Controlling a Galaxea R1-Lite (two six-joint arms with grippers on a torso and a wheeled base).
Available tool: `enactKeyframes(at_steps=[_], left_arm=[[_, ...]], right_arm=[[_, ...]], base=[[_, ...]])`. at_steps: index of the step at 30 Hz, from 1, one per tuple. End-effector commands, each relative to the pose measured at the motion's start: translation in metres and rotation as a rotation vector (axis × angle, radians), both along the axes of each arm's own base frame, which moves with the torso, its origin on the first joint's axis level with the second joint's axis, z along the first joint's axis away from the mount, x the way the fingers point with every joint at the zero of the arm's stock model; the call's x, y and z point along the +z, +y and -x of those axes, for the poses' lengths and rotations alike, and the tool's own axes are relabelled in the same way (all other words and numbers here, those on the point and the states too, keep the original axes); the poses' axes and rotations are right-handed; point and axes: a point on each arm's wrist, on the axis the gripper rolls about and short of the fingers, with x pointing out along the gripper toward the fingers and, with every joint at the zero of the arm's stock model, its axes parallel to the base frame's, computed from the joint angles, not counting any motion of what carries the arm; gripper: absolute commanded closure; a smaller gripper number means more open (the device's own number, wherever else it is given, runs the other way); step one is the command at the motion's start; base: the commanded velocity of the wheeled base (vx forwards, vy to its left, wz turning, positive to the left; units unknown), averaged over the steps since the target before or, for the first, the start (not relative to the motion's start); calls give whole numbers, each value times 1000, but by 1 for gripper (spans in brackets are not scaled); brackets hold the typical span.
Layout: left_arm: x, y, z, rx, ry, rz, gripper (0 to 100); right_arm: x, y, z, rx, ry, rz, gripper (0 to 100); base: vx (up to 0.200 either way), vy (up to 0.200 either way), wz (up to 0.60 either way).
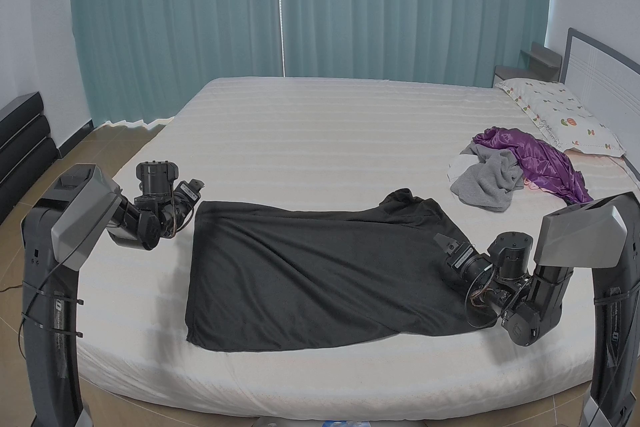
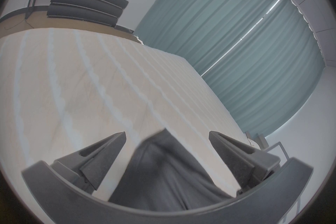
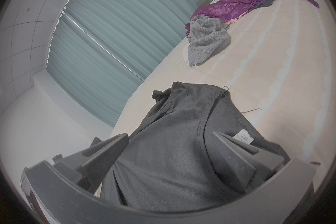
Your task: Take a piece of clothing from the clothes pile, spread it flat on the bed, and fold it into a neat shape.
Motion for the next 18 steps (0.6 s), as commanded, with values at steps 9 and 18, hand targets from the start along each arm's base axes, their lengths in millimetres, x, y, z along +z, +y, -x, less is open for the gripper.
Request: enactKeyframes(at_steps=[9, 18], left_arm=[[46, -45, 138, -157, 13, 99, 0], [38, -70, 212, -215, 89, 192, 0]], right_arm=[[17, -3, 6, -5, -27, -6, 0], [25, 0, 23, 19, -33, -4, 0]], base=[[0, 0, 0], [0, 0, 0]])
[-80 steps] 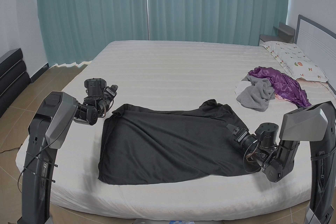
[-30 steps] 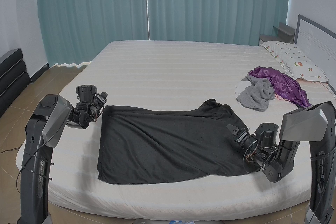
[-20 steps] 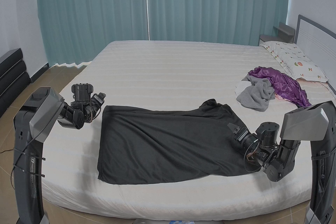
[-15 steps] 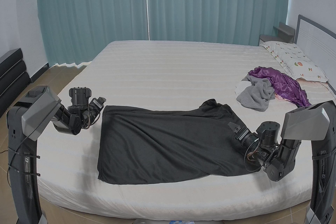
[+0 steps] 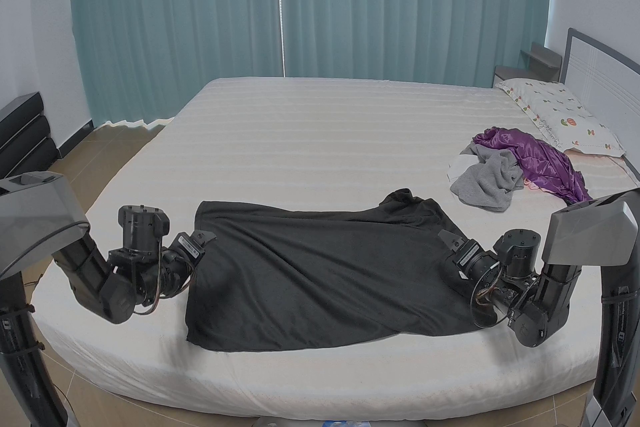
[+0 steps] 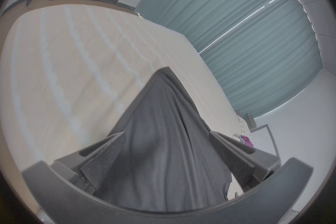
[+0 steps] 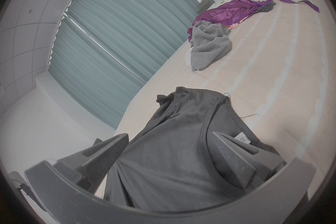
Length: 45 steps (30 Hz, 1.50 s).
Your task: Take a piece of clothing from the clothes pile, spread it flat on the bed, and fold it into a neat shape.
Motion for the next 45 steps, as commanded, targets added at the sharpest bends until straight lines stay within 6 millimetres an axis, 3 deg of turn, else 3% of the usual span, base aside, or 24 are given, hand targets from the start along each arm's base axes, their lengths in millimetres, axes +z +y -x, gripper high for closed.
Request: enactKeyframes(at_steps=[1, 6, 12, 19, 25, 41, 45], left_arm=[[21, -22, 58, -65, -39, 74, 0], [10, -23, 80, -72, -30, 125, 0], [2, -24, 93, -89, -35, 139, 0], [-2, -27, 97, -97, -18, 131, 0], [-5, -26, 101, -94, 4, 122, 0], [-49, -30, 93, -31, 99, -49, 0], [-60, -33, 81, -13, 93, -70, 0]], right_arm=[[15, 2, 15, 19, -16, -1, 0], [17, 0, 29, 27, 13, 8, 0], [26, 1, 40, 43, 10, 9, 0], [24, -4, 67, 54, 86, 32, 0], [23, -9, 74, 53, 113, 31, 0], [12, -11, 76, 49, 159, 44, 0], [10, -15, 72, 33, 164, 44, 0]], base=[[0, 0, 0], [0, 0, 0], [-200, 0, 0], [-86, 0, 0], [0, 0, 0], [0, 0, 0], [0, 0, 0]])
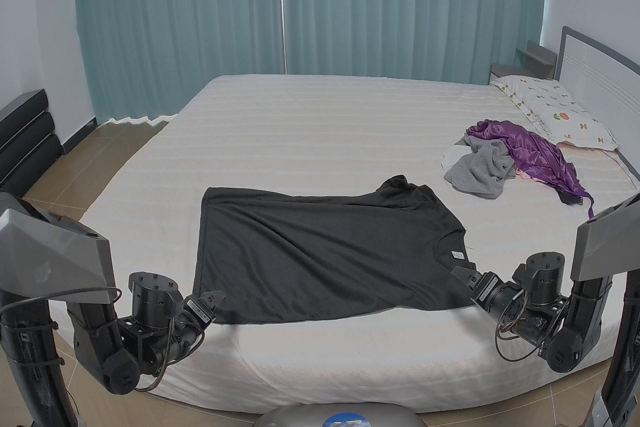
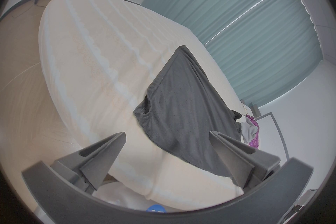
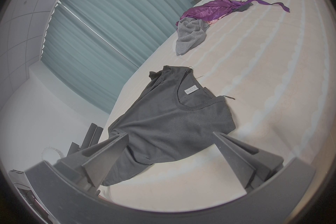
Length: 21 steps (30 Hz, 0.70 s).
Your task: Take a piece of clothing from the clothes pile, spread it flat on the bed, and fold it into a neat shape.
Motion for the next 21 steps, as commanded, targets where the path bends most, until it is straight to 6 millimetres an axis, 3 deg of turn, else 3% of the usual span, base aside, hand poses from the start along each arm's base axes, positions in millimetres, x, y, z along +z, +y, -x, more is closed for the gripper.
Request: enactKeyframes(at_steps=[1, 7, 8, 18, 21], left_arm=[[-22, -3, -11, 18, 32, -44, 0], [-29, -3, -24, 48, 7, -82, 0], [-29, -2, -25, 52, 5, -81, 100], [-31, 13, -17, 94, 47, -97, 100], [-19, 16, -11, 98, 26, -93, 100]], right_arm=[[-4, -2, -3, -13, 2, 1, 0], [-3, -3, -3, -14, 0, -1, 0], [-4, -3, -3, -14, 1, 0, 0], [-5, -8, -6, -34, 1, 1, 0], [-6, -9, -7, -39, 5, 4, 0]], base=[[0, 0, 0], [0, 0, 0], [0, 0, 0], [0, 0, 0], [0, 0, 0]])
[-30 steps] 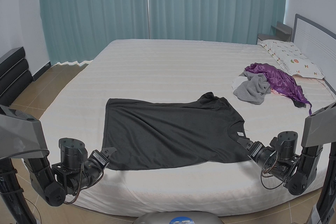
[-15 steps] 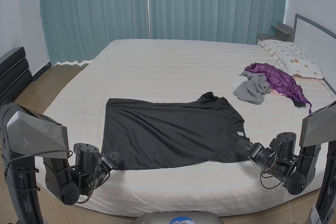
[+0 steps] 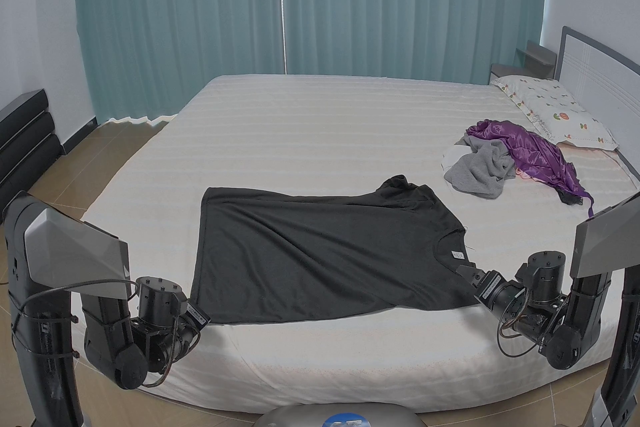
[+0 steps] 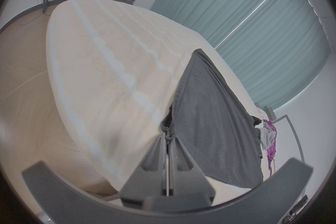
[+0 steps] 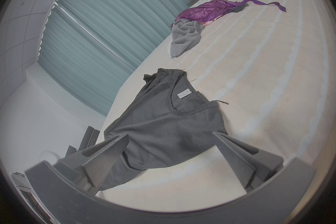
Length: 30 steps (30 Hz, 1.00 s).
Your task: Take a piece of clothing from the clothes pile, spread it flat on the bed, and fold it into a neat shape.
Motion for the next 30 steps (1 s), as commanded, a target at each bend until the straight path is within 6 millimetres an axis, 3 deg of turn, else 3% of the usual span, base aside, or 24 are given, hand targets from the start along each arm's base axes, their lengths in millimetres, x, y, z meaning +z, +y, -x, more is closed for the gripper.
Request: enactKeyframes(at_steps=[1, 11, 14, 24, 30], left_arm=[[13, 4, 8, 6, -17, 2, 100], [17, 17, 14, 9, -6, -52, 100], [27, 20, 15, 17, -41, -43, 100], [36, 36, 12, 61, -67, -58, 100], [37, 39, 12, 63, -69, -68, 100]], right_arm=[[-2, -2, -2, -7, -3, 0, 0], [-2, -9, -5, -35, -7, 6, 0], [-3, -14, -6, -41, -6, 22, 0], [-20, -33, -11, -57, 44, 91, 0], [-29, -32, -13, -50, 66, 94, 0]], base=[[0, 0, 0], [0, 0, 0], [0, 0, 0], [0, 0, 0], [0, 0, 0]])
